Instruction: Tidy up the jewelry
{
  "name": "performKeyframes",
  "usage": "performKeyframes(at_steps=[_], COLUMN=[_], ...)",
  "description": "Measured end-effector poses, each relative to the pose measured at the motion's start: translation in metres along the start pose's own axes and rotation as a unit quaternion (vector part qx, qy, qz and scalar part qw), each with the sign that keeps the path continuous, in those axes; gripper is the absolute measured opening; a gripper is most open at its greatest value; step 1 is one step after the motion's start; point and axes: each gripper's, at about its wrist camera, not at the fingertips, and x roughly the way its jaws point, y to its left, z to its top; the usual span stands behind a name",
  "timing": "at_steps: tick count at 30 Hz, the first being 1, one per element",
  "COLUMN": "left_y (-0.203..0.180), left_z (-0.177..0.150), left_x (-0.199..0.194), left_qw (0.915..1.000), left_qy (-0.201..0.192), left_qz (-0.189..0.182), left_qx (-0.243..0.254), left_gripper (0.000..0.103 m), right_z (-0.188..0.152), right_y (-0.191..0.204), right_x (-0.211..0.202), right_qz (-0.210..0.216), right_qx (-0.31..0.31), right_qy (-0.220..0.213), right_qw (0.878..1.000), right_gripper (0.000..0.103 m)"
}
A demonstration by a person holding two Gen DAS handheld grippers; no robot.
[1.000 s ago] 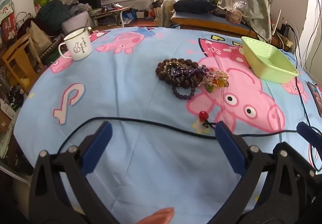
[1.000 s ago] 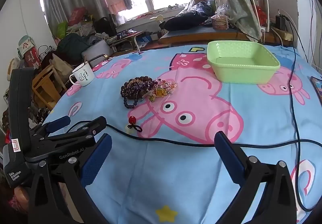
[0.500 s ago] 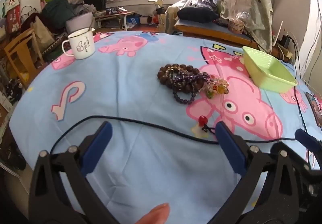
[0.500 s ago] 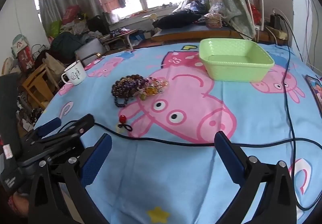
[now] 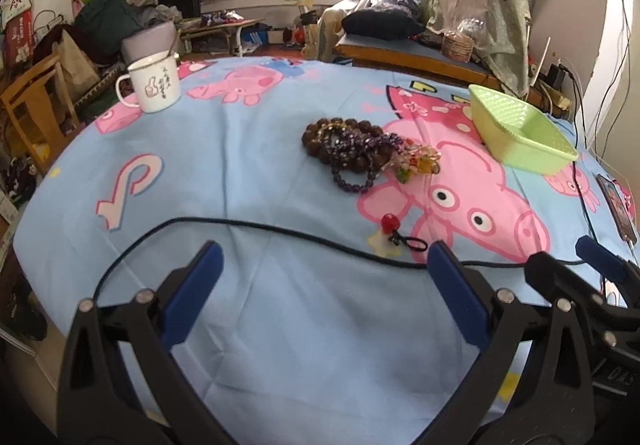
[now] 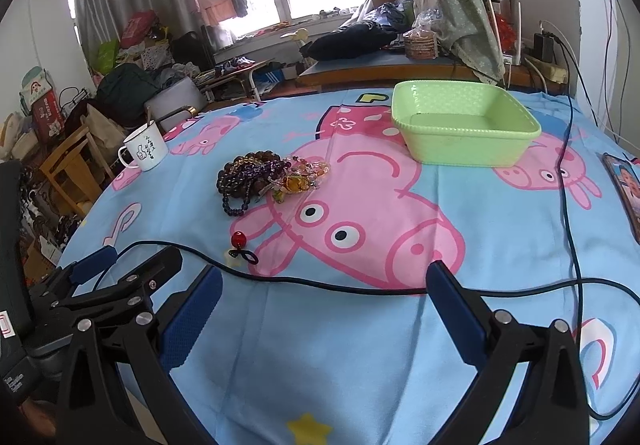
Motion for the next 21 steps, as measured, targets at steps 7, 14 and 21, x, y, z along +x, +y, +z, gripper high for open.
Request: performKeyframes(at_steps=[7, 14, 21], left_y=[-0.002, -0.003, 0.001], left_z=[0.001, 0.002, 0.008], left_x=[-0.005, -0.010, -0.025], left_qw=[0.9999, 0.9995, 0.9964], left_qy=[-0.015, -0.029, -0.079], left_qz=[0.000, 0.011, 0.030], left_qx=[0.002, 0.007, 0.000], left_gripper=[0.098, 0.098, 0.098], right_z=[0.001, 0.002, 0.004], right_y=[0.000, 0.001, 0.008], right_x=[-0.002, -0.005, -0.008], right_qz=[0.000, -0.003, -0.009], right_qx=[-0.002, -0.007, -0.025], right_qy=[-0.008, -0.016, -0.026], right_qw=[1.000, 1.000, 0.999], right_gripper=[0.076, 0.076, 0.076])
